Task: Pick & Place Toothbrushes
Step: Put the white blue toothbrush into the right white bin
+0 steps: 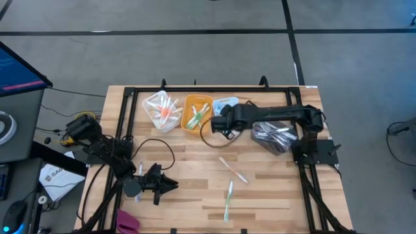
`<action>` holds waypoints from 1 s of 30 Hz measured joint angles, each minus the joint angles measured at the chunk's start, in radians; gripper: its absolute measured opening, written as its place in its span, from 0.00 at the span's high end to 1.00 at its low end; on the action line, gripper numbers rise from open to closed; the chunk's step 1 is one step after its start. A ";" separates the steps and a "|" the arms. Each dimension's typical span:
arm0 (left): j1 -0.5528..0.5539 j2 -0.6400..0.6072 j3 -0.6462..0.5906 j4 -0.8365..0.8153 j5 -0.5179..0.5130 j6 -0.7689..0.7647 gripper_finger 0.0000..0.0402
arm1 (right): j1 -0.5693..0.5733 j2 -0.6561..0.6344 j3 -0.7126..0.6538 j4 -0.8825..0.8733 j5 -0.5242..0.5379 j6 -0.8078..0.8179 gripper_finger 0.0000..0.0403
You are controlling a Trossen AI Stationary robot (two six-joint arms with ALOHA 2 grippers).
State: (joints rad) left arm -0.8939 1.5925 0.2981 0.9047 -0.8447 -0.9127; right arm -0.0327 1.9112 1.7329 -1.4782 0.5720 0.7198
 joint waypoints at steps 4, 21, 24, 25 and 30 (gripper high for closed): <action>0.000 0.000 0.000 0.001 -0.002 0.000 0.81 | -0.059 0.032 0.001 0.021 -0.023 -0.047 0.95; -0.001 0.000 0.000 0.002 0.003 -0.004 0.81 | -0.145 0.173 0.002 0.114 -0.034 -0.161 0.81; -0.001 0.000 0.000 0.002 0.003 -0.004 0.81 | -0.142 0.166 0.002 0.110 -0.024 -0.159 0.73; -0.001 0.000 0.000 0.002 0.003 -0.004 0.81 | -0.139 0.165 0.002 0.102 -0.023 -0.158 0.69; -0.001 0.000 0.000 0.002 0.002 -0.004 0.81 | -0.122 0.165 0.002 0.052 -0.021 -0.174 0.53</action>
State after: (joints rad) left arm -0.8944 1.5925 0.2977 0.9062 -0.8425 -0.9165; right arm -0.1544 2.0766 1.7348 -1.4259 0.5513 0.5454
